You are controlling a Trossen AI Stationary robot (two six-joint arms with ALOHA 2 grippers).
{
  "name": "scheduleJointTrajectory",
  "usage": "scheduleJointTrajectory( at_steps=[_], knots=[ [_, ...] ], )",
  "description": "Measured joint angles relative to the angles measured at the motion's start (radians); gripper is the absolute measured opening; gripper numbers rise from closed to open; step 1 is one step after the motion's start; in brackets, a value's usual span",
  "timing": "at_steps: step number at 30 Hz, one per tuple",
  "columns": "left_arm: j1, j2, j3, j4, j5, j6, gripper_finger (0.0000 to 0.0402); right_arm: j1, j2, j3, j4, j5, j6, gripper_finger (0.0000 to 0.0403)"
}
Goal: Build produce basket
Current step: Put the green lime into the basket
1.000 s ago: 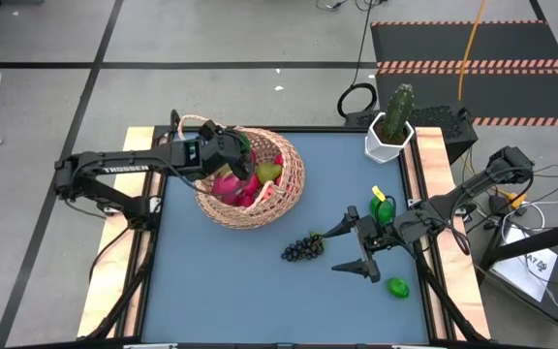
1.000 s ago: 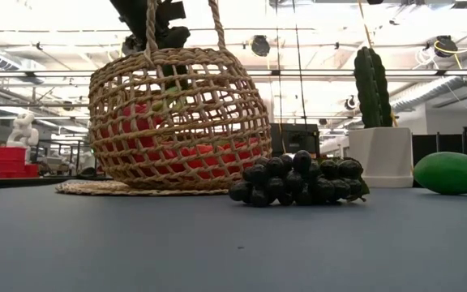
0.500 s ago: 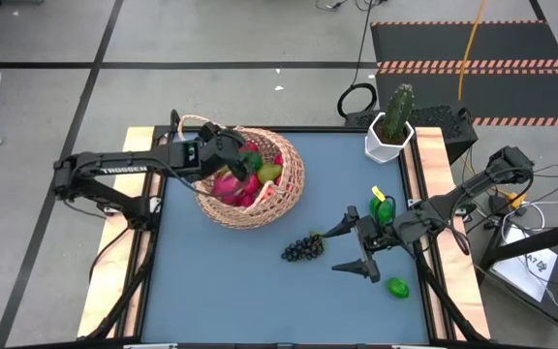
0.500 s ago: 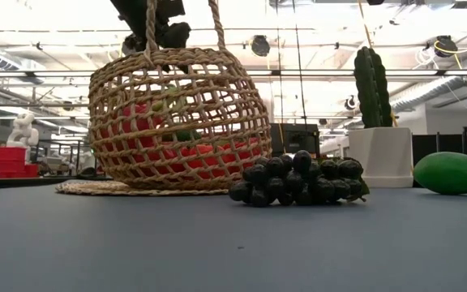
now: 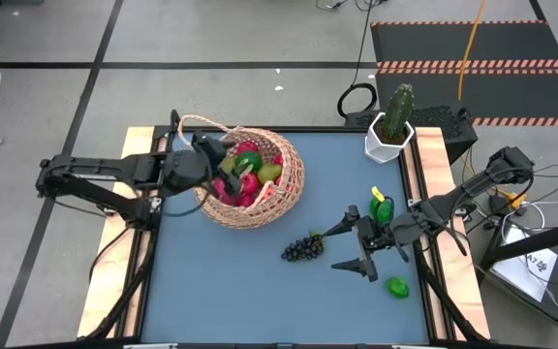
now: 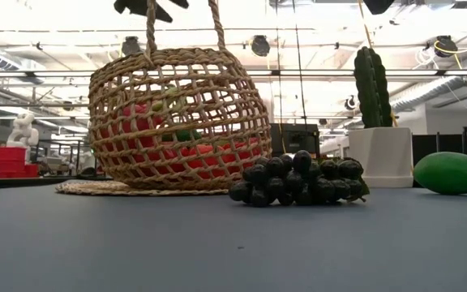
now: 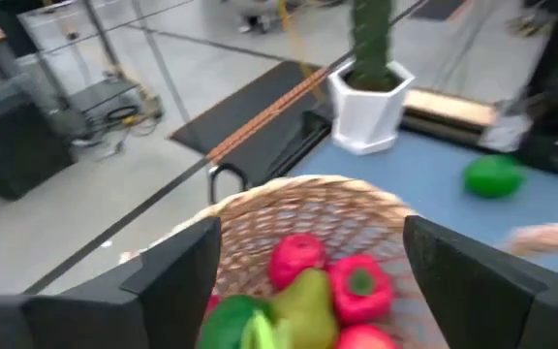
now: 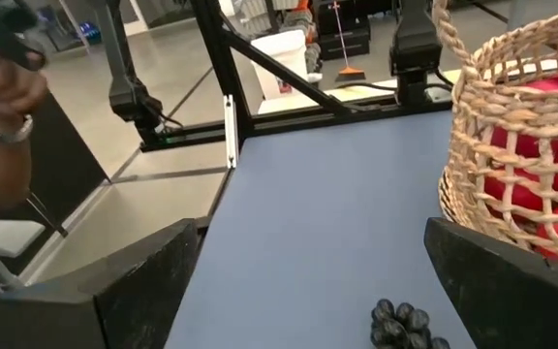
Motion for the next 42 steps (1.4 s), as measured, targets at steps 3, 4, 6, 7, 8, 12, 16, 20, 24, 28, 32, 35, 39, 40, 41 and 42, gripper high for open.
scheduleJointTrajectory(
  at_steps=[3,4,6,7,8,12,16,20,24,28,32,35,39,40,41,42],
  knots=[
    [-0.060,-0.020,0.000,-0.004,-0.002,-0.028,0.0301,0.000,0.000,0.000,-0.023,0.007,-0.001,0.0400],
    [-0.081,-0.024,0.000,-0.003,-0.006,-0.035,0.0295,0.000,0.000,0.000,-0.036,0.018,-0.002,0.0400],
    [-0.126,-0.025,0.000,-0.003,-0.027,-0.049,0.0284,0.000,0.000,0.000,-0.060,0.030,-0.001,0.0400],
    [-0.150,-0.025,0.000,-0.005,-0.046,-0.052,0.0278,0.000,0.000,0.000,-0.071,0.031,0.000,0.0400],
    [-0.174,-0.023,0.000,-0.008,-0.072,-0.052,0.0274,0.000,0.000,0.000,-0.081,0.032,0.001,0.0400],
    [-0.265,-0.014,0.000,-0.011,-0.178,-0.059,0.0257,0.000,0.000,0.000,-0.131,0.031,0.015,0.0400],
    [-0.348,-0.015,0.000,-0.008,-0.227,-0.077,0.0245,0.001,0.000,0.000,-0.205,0.029,0.075,0.0400],
    [-0.419,-0.014,0.000,-0.010,-0.243,-0.086,0.0239,0.031,0.004,0.000,-0.286,0.046,0.131,0.0400],
    [-0.482,0.010,0.000,-0.009,-0.273,-0.099,0.0239,0.069,0.037,0.000,-0.341,0.079,0.156,0.0400],
    [-0.528,0.038,0.000,0.014,-0.301,-0.076,0.0239,0.088,0.065,0.000,-0.355,0.030,0.257,0.0400],
    [-0.544,0.052,-0.001,0.026,-0.303,-0.058,0.0239,0.117,0.080,0.001,-0.431,-0.044,0.418,0.0400],
    [-0.548,0.052,-0.001,0.027,-0.303,-0.058,0.0239,0.162,0.096,0.001,-0.493,-0.056,0.516,0.0400],
    [-0.547,0.052,-0.001,0.027,-0.297,-0.055,0.0239,0.208,0.114,0.001,-0.521,-0.106,0.672,0.0400],
    [-0.547,0.052,-0.001,0.027,-0.297,-0.054,0.0239,0.222,0.116,0.001,-0.525,-0.124,0.719,0.0400],
    [-0.547,0.052,-0.001,0.027,-0.297,-0.054,0.0239,0.238,0.117,0.001,-0.528,-0.138,0.768,0.0400],
    [-0.547,0.052,-0.001,0.027,-0.297,-0.054,0.0239,0.253,0.119,0.001,-0.532,-0.154,0.817,0.0400]
  ],
)
